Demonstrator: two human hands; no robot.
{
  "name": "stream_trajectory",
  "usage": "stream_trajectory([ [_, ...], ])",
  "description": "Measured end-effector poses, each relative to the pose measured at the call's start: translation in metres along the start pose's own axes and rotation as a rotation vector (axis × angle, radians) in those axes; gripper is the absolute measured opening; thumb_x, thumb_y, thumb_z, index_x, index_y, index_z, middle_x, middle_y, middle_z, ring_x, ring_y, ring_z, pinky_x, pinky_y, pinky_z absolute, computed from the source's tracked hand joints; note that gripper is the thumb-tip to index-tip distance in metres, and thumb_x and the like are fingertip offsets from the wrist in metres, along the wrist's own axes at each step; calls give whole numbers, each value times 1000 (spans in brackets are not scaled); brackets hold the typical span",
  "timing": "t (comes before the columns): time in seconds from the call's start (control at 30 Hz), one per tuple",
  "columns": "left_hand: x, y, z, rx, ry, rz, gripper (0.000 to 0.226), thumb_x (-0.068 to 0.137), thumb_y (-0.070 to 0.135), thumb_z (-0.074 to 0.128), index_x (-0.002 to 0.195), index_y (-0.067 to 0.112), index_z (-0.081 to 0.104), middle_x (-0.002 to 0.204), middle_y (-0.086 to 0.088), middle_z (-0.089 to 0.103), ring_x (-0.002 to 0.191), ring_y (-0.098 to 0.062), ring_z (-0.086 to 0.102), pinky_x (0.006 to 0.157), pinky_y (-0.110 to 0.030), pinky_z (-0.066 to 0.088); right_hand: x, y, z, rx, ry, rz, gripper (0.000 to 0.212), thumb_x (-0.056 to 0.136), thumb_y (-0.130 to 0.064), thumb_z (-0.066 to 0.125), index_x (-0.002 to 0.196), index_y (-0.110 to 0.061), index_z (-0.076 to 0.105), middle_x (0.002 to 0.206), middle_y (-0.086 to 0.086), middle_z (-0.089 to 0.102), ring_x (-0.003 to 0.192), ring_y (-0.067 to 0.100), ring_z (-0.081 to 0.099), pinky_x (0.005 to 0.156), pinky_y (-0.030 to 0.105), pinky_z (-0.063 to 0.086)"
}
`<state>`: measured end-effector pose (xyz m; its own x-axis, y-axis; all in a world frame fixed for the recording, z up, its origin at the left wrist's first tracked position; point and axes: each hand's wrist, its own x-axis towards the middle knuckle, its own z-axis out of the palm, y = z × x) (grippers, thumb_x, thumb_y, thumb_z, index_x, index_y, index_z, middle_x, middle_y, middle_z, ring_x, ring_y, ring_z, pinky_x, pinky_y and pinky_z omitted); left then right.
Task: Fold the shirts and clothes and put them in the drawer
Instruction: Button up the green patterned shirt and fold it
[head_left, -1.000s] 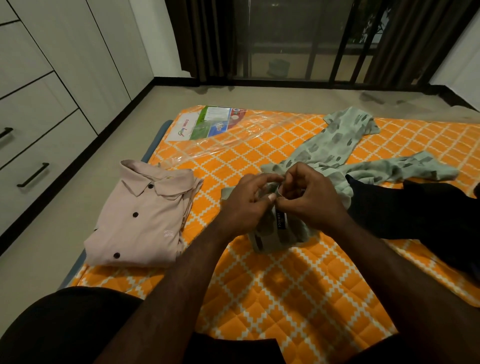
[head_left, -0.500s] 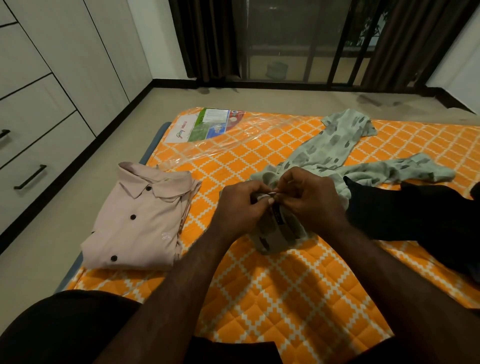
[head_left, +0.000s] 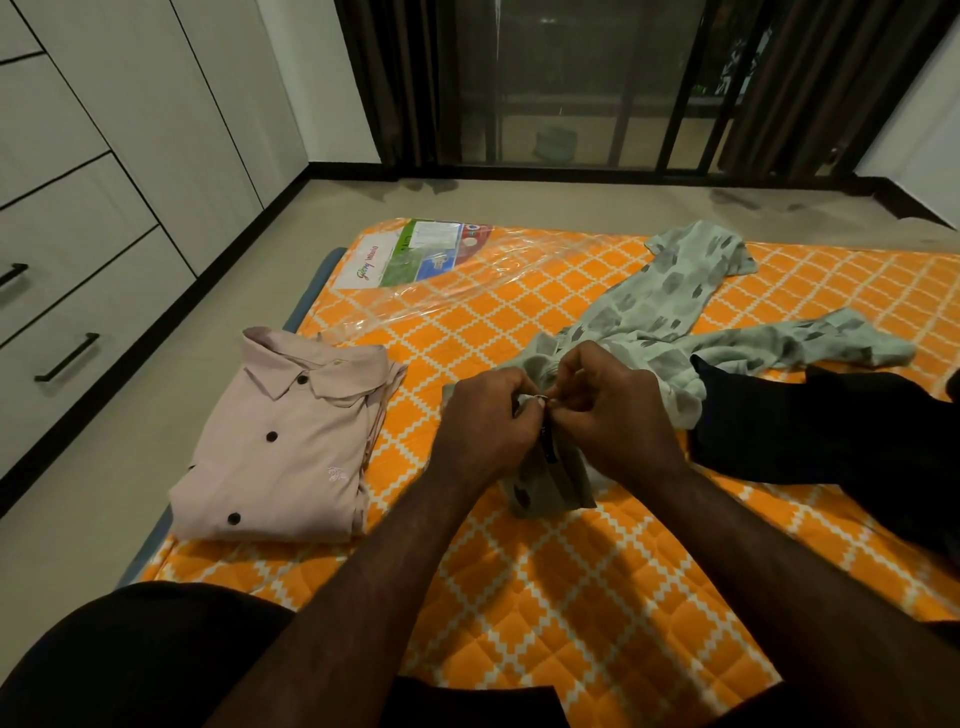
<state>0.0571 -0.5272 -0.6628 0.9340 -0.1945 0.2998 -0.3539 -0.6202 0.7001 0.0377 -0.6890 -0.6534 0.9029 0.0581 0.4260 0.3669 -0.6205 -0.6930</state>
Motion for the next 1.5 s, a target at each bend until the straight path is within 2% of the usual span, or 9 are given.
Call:
stream_trajectory([
  [0.33, 0, -3, -1, -357, 138, -78, 36, 90, 32, 59, 65, 6, 64, 59, -9, 59, 54, -26, 55, 51, -40, 45, 4, -2, -1, -35, -82, -2, 24, 74, -3, 78, 81, -16, 59, 70, -6, 61, 67, 10, 60, 56, 22, 48],
  [0.53, 4, -13, -1, -334, 257, -327, 33, 89, 36, 74, 119, 27, 63, 116, 3, 61, 95, -13, 62, 77, -35, 55, 0, -1, 5, -51, -317, -30, 29, 76, -6, 79, 90, -25, 62, 82, -13, 63, 76, 0, 62, 61, 18, 52],
  [0.63, 4, -15, -2, -415, 103, -488, 64, 85, 29, 80, 142, 29, 50, 131, 2, 52, 110, -17, 58, 84, -36, 56, -3, -5, 4, -57, -452, -88, 6, 82, -22, 73, 87, -23, 70, 78, -13, 68, 71, -4, 63, 58, 14, 44],
  [0.73, -1, -11, 3, -538, -12, -535, 48, 83, 7, 73, 127, 22, 60, 118, -3, 68, 98, -21, 69, 82, -49, 61, -2, -4, 5, -71, -204, -9, 31, 89, -54, 60, 76, -27, 68, 64, -13, 62, 59, 2, 59, 54, 23, 44],
  [0.87, -5, -1, 5, -507, -216, -318, 22, 83, -5, 62, 95, 9, 73, 90, -6, 74, 84, -20, 72, 76, -39, 61, 6, 5, -3, -148, 155, 126, 30, 95, -50, 61, 85, -23, 67, 76, -8, 66, 71, 10, 63, 64, 37, 53],
  [1.07, -15, 9, 4, -471, -1063, -43, 20, 96, 3, 63, 113, 3, 74, 107, -9, 76, 99, -14, 71, 91, -29, 55, 7, 24, -4, -287, -291, 440, 64, 83, -43, 80, 136, -19, 54, 129, 3, 61, 115, 22, 59, 93, 38, 51],
  [1.2, -8, 0, 14, -186, -582, -71, 15, 85, 31, 81, 91, 17, 80, 81, 9, 75, 77, -6, 69, 73, -32, 55, 1, 28, 0, -442, -444, 391, 43, 87, -24, 74, 127, -15, 60, 122, 9, 66, 106, 25, 62, 80, 35, 52],
  [1.33, -1, -20, 11, -53, -54, -289, 26, 86, 35, 78, 107, 21, 72, 110, 0, 65, 95, -15, 63, 83, -33, 52, 7, 26, -4, -473, -548, 430, 38, 81, -25, 80, 117, -22, 70, 114, 0, 69, 91, 13, 62, 72, 31, 55],
  [1.5, 0, -45, 10, -147, -1, -817, 60, 87, 43, 72, 139, 33, 46, 143, -11, 30, 120, -40, 48, 98, -49, 51, 9, 17, -5, -481, -825, 348, 35, 81, -32, 84, 114, -27, 75, 104, -8, 69, 90, 10, 62, 74, 28, 54],
])
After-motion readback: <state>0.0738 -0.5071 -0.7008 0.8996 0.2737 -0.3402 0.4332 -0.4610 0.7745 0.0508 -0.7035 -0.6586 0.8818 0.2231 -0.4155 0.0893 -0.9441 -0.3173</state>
